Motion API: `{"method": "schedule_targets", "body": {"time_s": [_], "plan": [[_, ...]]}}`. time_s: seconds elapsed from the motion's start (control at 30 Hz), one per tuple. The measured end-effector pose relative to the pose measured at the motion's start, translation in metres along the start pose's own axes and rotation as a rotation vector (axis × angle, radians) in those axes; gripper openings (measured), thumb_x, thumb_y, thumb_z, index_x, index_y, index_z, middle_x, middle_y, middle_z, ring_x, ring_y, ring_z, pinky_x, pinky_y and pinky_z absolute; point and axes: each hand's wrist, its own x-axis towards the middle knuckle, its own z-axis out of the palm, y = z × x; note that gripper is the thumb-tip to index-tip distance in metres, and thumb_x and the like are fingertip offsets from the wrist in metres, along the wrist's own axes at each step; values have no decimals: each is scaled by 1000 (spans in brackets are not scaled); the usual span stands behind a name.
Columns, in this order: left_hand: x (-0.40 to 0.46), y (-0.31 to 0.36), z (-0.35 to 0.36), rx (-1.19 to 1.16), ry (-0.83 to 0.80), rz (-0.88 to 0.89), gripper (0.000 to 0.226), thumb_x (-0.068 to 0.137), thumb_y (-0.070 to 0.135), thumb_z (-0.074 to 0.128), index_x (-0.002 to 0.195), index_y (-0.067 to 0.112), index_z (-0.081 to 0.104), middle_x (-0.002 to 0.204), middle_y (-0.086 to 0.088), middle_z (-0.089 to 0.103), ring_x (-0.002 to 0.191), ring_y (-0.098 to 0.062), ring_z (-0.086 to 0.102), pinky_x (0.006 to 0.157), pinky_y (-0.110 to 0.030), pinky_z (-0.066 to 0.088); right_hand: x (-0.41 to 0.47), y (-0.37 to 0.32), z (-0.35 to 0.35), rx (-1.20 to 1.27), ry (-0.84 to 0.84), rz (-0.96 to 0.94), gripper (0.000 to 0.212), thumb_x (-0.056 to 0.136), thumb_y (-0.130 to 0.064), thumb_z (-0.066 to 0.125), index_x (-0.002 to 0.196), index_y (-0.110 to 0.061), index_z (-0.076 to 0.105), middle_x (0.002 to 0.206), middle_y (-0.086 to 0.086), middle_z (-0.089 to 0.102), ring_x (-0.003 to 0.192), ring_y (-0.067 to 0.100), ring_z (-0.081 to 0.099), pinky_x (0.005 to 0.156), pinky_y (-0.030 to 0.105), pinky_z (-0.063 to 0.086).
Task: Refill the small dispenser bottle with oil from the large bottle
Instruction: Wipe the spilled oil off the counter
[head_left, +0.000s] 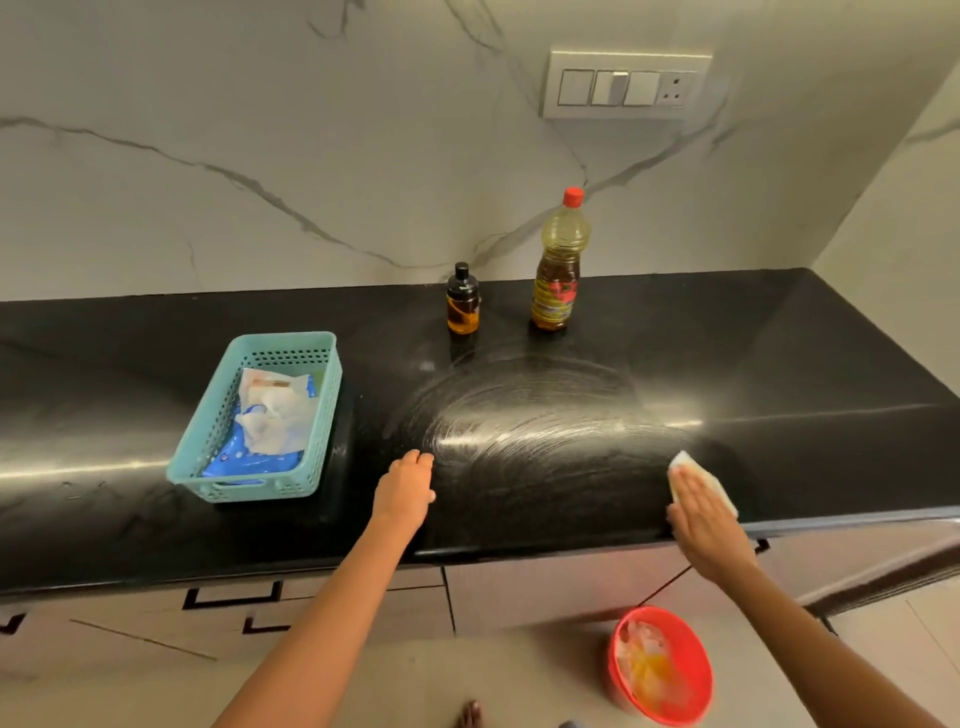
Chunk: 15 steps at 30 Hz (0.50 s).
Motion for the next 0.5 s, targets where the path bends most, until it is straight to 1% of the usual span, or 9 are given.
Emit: {"method": "schedule_targets", "body": {"time_s": [0.03, 0.1, 0.17, 0.2, 0.23, 0.33, 0.37, 0.43, 0.5], "plan": [[-5, 8, 4, -15, 19, 26, 53, 90, 17, 59, 139, 13, 39, 144, -9, 41, 126, -26, 45, 99, -35, 46, -5, 9, -1, 13, 48, 70, 86, 94, -53, -6, 138, 6, 38, 145, 23, 38, 136, 36, 37, 117, 24, -4], [-17, 28, 15, -84, 17, 80, 50, 89, 21, 61, 136, 16, 45, 137, -6, 49, 122, -23, 49, 97, -35, 46, -12, 9, -6, 40, 41, 270, 81, 90, -48, -3, 143, 3, 32, 150, 20, 32, 142, 31, 27, 119, 33, 3], [-28, 50, 26, -140, 9, 132, 49, 88, 25, 62, 134, 17, 48, 134, -4, 52, 121, -21, 49, 98, -34, 45, -17, -7, -7, 75, 49, 387, 73, 85, -35, 6, 139, 3, 38, 144, 24, 40, 136, 35, 36, 118, 41, 18], [-32, 61, 31, -155, 9, 152, 50, 87, 26, 63, 133, 17, 48, 134, -3, 52, 122, -21, 49, 99, -34, 45, -19, -18, -5, 86, 61, 382, 68, 85, -29, 10, 135, 4, 43, 136, 26, 47, 128, 38, 44, 113, 43, 26], [-36, 71, 37, -163, 9, 167, 51, 86, 27, 64, 133, 17, 48, 135, -2, 52, 123, -20, 48, 100, -34, 44, -21, -26, 0, 95, 51, 346, 63, 85, -23, 13, 133, 4, 44, 133, 26, 49, 124, 39, 48, 110, 43, 29], [-48, 97, 50, -182, 30, 178, 53, 85, 26, 66, 134, 17, 49, 137, -1, 51, 126, -20, 46, 101, -34, 44, -43, -36, 15, 176, 10, 147, 53, 91, -13, 22, 139, -1, 41, 144, 18, 43, 130, 34, 47, 115, 30, 16], [-52, 104, 54, -192, 38, 170, 53, 85, 24, 66, 134, 17, 49, 138, -2, 51, 128, -20, 45, 102, -34, 44, -54, -34, 14, 245, -21, 93, 48, 95, -13, 28, 141, -6, 40, 146, 13, 42, 131, 31, 46, 114, 27, 18], [-59, 115, 60, -211, 72, 147, 51, 85, 17, 66, 134, 15, 50, 139, -7, 51, 131, -22, 44, 105, -34, 42, -80, -25, -3, 332, -148, 15, 42, 99, -18, 39, 141, -15, 43, 139, 8, 51, 126, 27, 52, 103, 23, 33], [-65, 122, 64, -221, 113, 123, 49, 84, 9, 65, 132, 11, 52, 136, -11, 54, 130, -25, 45, 107, -35, 40, -104, -3, -5, 383, -247, 31, 34, 96, -14, 46, 129, -12, 55, 124, 9, 63, 115, 24, 59, 87, 16, 37]]}}
